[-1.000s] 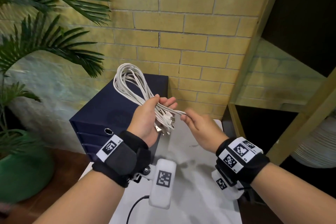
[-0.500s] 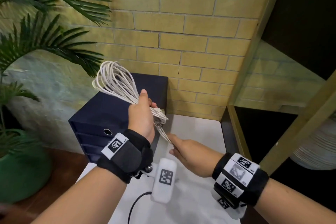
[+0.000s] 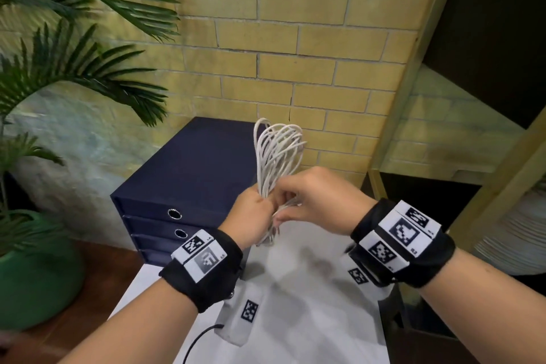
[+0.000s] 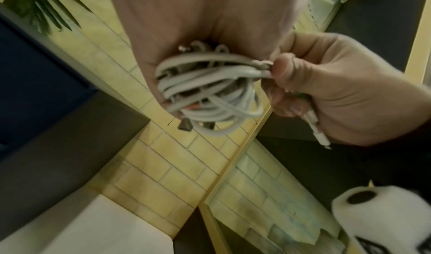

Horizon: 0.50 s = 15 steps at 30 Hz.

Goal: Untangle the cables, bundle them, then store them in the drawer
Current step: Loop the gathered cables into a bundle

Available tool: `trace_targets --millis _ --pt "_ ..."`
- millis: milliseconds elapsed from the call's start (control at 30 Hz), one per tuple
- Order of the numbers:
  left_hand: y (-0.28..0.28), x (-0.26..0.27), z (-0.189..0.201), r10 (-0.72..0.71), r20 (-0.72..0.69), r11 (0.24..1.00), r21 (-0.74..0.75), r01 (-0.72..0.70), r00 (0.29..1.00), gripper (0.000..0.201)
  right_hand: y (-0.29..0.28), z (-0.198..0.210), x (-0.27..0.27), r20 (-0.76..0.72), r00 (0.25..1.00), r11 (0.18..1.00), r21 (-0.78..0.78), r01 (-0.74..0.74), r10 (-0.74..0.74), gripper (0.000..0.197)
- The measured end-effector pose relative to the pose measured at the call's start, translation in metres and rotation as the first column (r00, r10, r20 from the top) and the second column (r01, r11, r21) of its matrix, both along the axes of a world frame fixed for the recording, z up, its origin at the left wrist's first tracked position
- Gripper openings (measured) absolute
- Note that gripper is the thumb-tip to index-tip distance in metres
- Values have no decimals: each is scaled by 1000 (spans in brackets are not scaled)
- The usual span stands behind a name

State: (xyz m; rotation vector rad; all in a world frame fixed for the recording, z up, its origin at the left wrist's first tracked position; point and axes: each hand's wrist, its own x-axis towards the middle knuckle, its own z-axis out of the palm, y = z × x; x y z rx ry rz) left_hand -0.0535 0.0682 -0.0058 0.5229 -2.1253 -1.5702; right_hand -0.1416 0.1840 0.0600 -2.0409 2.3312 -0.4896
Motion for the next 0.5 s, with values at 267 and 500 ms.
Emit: trace_targets --millis 267,500 --pt "12 9 11 -170 56 951 271 149 984 29 -1 -4 -4 -50 990 990 -59 128 -131 51" --pt "7 11 -1 -358 158 932 114 343 920 23 1 2 -14 208 973 995 25 96 -100 35"
